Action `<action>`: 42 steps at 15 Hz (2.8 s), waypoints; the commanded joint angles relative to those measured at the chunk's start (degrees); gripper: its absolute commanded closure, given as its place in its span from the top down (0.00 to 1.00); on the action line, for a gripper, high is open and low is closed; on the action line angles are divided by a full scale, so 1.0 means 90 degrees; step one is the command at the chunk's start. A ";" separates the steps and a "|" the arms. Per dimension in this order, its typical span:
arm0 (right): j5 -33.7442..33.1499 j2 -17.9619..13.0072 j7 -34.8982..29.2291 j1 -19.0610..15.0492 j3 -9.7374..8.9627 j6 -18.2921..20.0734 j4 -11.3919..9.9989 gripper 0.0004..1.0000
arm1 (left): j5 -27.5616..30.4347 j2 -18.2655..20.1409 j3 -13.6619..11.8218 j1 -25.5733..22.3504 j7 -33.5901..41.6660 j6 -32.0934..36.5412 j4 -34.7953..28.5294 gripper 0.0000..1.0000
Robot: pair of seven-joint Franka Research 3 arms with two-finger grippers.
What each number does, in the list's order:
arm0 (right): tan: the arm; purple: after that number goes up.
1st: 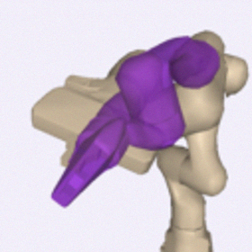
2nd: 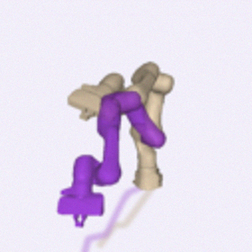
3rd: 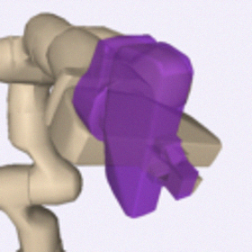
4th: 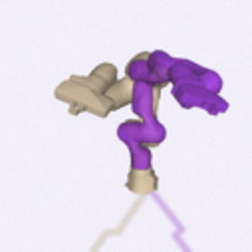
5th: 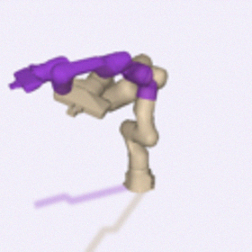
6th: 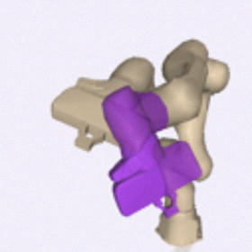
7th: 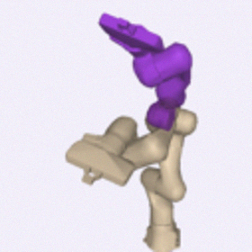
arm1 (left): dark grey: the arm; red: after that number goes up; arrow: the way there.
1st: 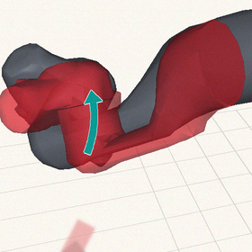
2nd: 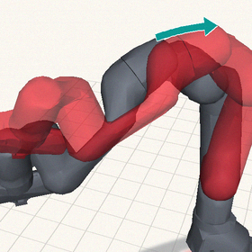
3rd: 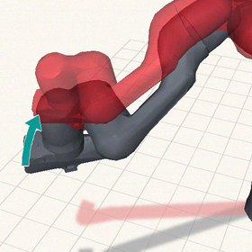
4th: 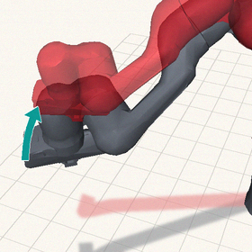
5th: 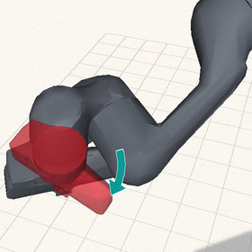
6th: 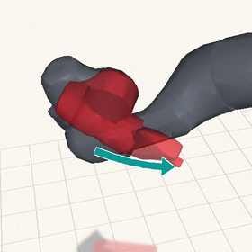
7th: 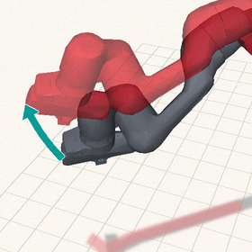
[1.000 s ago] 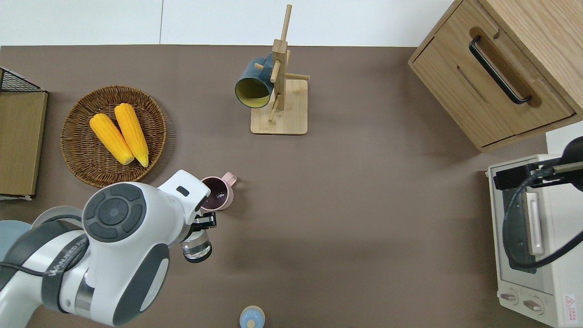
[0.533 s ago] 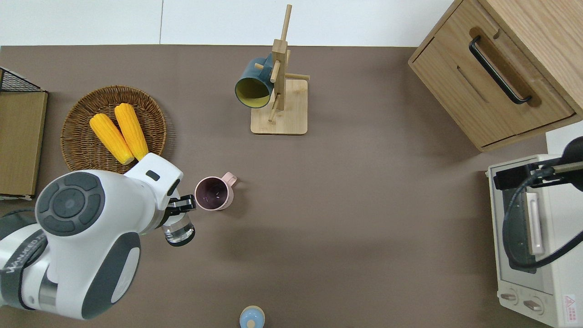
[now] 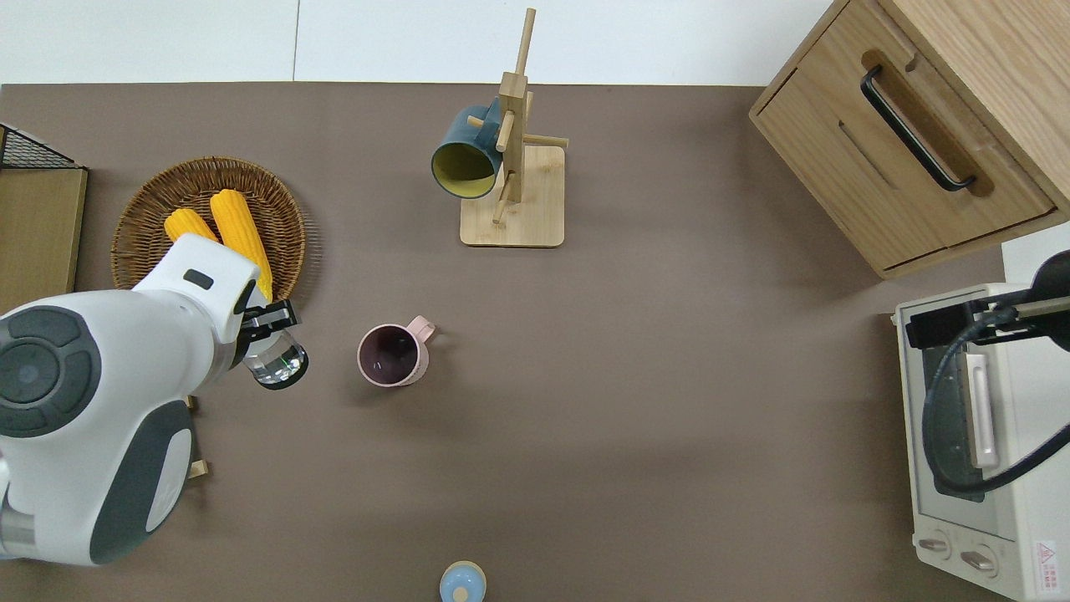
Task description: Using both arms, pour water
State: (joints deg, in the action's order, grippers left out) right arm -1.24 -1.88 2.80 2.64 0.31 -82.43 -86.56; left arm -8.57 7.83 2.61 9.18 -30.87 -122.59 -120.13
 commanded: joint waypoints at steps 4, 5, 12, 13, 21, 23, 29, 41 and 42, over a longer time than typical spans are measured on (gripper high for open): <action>-0.0028 -0.0035 -0.0106 -0.0001 -0.0024 -0.0031 -0.0041 0.99 | -0.0707 -0.0558 0.0091 -0.0638 -0.0564 -0.0480 0.1062 0.00; -0.0028 -0.0035 -0.0106 -0.0001 -0.0024 -0.0031 -0.0041 0.99 | -0.0814 -0.0606 0.0100 -0.0755 -0.0525 -0.0558 0.1140 0.00; -0.0028 -0.0035 -0.0106 -0.0001 -0.0024 -0.0031 -0.0041 0.99 | -0.0952 -0.0889 0.0022 -0.1907 0.0791 -0.1349 0.1403 0.00; -0.0028 -0.0035 -0.0106 -0.0001 -0.0024 -0.0031 -0.0041 0.99 | -0.0923 -0.0986 0.0022 -0.2063 0.1045 -0.1359 0.1549 0.00; -0.0028 -0.0035 -0.0106 -0.0001 -0.0024 -0.0031 -0.0041 0.99 | 0.0775 -0.1222 -0.0007 -0.3001 0.3358 -0.1369 0.2332 0.00; -0.0028 -0.0035 -0.0106 -0.0001 -0.0024 -0.0031 -0.0041 0.99 | 0.1253 -0.1222 -0.0017 -0.3255 0.4023 -0.1476 0.2342 0.00; -0.0028 -0.0035 -0.0106 -0.0001 -0.0024 -0.0031 -0.0051 0.99 | 0.2395 -0.1631 -0.0601 -0.3441 0.5810 -0.1759 0.2732 0.00; -0.0028 -0.0035 -0.0106 -0.0001 -0.0024 -0.0031 -0.0041 0.99 | 0.4809 -0.2510 -0.0769 -0.3852 0.8547 -0.3164 0.2752 0.00; -0.0028 -0.0035 -0.0106 -0.0001 -0.0024 -0.0031 -0.0041 0.99 | 0.4916 -0.2598 -0.0759 -0.3852 0.8635 -0.3243 0.2771 0.00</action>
State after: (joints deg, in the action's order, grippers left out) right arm -1.24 -1.88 2.80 2.64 0.31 -82.43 -86.56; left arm 32.03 -12.74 -4.63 -25.14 43.13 -148.40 -97.88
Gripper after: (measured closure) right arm 0.009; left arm 0.357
